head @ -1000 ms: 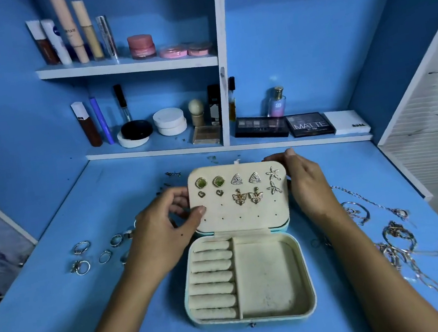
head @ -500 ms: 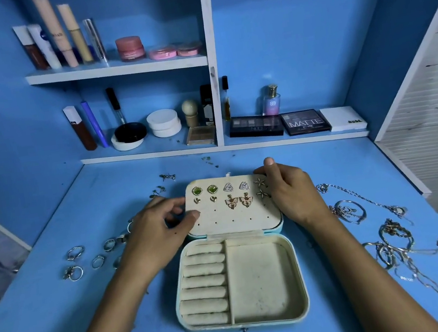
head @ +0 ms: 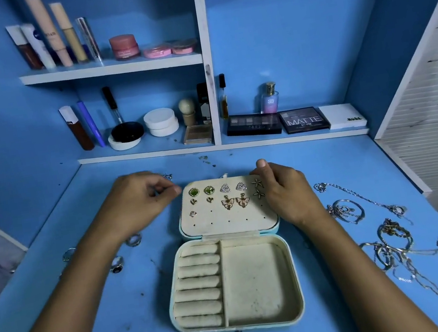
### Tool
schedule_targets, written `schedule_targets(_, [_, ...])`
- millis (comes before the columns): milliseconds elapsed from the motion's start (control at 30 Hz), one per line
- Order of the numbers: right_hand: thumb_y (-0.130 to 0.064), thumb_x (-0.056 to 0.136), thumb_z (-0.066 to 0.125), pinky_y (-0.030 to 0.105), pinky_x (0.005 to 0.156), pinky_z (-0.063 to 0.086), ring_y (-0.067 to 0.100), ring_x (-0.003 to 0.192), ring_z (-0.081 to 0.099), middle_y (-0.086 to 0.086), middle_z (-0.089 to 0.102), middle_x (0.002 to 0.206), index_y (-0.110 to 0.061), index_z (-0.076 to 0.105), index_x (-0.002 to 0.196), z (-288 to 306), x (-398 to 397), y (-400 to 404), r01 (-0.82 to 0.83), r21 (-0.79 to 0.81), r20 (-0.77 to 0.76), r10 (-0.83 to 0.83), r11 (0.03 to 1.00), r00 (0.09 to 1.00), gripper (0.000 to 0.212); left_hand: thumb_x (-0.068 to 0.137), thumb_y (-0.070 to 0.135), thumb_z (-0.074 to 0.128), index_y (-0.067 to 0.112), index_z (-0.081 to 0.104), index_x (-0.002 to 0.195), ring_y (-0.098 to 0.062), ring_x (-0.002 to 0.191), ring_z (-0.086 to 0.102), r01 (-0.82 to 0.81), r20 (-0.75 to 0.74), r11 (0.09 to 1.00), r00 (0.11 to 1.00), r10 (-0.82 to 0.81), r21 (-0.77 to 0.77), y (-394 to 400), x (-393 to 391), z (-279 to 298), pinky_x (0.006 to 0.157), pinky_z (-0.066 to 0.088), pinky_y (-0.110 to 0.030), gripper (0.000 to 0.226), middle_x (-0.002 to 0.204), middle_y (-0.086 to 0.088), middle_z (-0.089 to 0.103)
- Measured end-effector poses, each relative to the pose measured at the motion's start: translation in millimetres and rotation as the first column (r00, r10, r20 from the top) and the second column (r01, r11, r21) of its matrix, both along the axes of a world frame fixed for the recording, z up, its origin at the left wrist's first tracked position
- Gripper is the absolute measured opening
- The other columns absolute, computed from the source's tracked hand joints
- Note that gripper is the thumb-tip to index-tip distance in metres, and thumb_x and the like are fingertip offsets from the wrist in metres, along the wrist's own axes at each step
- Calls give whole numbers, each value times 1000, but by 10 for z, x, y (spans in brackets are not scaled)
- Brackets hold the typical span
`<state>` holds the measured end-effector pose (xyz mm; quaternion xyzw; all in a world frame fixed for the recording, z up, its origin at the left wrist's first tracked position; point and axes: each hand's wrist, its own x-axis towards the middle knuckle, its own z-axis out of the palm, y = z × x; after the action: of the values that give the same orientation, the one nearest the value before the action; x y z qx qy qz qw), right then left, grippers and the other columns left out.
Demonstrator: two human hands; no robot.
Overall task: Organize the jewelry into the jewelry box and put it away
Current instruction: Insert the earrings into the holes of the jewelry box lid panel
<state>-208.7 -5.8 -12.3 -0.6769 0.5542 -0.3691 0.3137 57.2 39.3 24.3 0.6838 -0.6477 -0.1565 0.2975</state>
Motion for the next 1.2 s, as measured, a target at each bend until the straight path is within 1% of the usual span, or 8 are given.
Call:
schedule_targets(67, [-46, 106, 33, 30, 81, 47, 19, 92, 62, 3, 72, 92, -12, 72, 101, 13, -3, 5, 1, 8, 2, -1, 1000, 1000, 53, 85, 31, 76, 27, 77, 82, -6, 78, 67, -5, 43, 1000, 999, 6, -29, -140, 68, 77, 77, 53, -24, 4, 83, 10, 72])
schedule_targets(167, [-46, 106, 32, 30, 81, 47, 20, 92, 62, 5, 72, 93, -10, 72, 99, 29, -6, 9, -1, 9, -6, 1, 1000, 1000, 54, 86, 23, 75, 25, 75, 82, -7, 72, 65, -6, 96, 999, 995, 10, -46, -336, 157, 107, 59, 45, -8, 4, 78, 13, 69])
schedule_targets(233, [-46, 106, 32, 31, 81, 47, 20, 93, 62, 6, 72, 94, -9, 72, 99, 35, -8, 11, -5, 5, -11, 5, 1000, 1000, 55, 86, 22, 76, 22, 76, 87, -7, 68, 65, -5, 145, 999, 989, 10, -39, -457, 231, 67, 56, 42, -7, 2, 78, 14, 67])
schedule_targets(333, [-46, 106, 31, 31, 82, 47, 20, 94, 62, 6, 72, 96, -9, 72, 100, 39, -9, 13, -9, 5, -14, 9, 1000, 1000, 55, 84, 22, 78, 16, 76, 98, 0, 71, 57, -10, 209, 999, 978, 17, -32, -593, 322, -24, 65, 39, -15, 16, 83, 8, 66])
schedule_targets(467, [-47, 106, 31, 28, 79, 44, 18, 94, 62, 3, 72, 95, -12, 73, 102, 37, -14, 6, -10, 11, -14, 10, 1000, 1000, 54, 82, 19, 80, 11, 75, 103, -10, 77, 56, -6, 233, 999, 972, 15, -38, -685, 364, -121, 79, 39, -21, 23, 96, -4, 67])
schedule_targets(567, [-47, 106, 31, 28, 79, 44, 18, 93, 62, 3, 72, 94, -12, 73, 102, 40, -13, 4, -12, 16, -13, 12, 1000, 1000, 54, 81, 20, 81, 13, 76, 102, -15, 88, 58, -17, 239, 1000, 971, 23, -26, -727, 396, -184, 82, 43, -25, 23, 97, -2, 65])
schedule_targets(967, [-46, 106, 32, 30, 82, 46, 21, 94, 62, 7, 72, 95, -9, 72, 101, 45, -11, -1, -15, 8, -22, 15, 1000, 1000, 54, 82, 24, 80, 26, 79, 86, -21, 96, 58, 16, 320, 1000, 947, -15, -2, -731, 349, -201, 85, 49, -37, 5, 92, 4, 62])
schedule_targets(1200, [-45, 106, 33, 28, 81, 45, 20, 94, 62, 5, 72, 95, -10, 73, 102, 56, -11, 5, -10, 22, -4, 10, 1000, 1000, 53, 85, 18, 74, 21, 75, 80, -19, 86, 62, -32, 267, 998, 963, 47, -61, -715, 318, -162, 77, 48, -29, 6, 85, 3, 71])
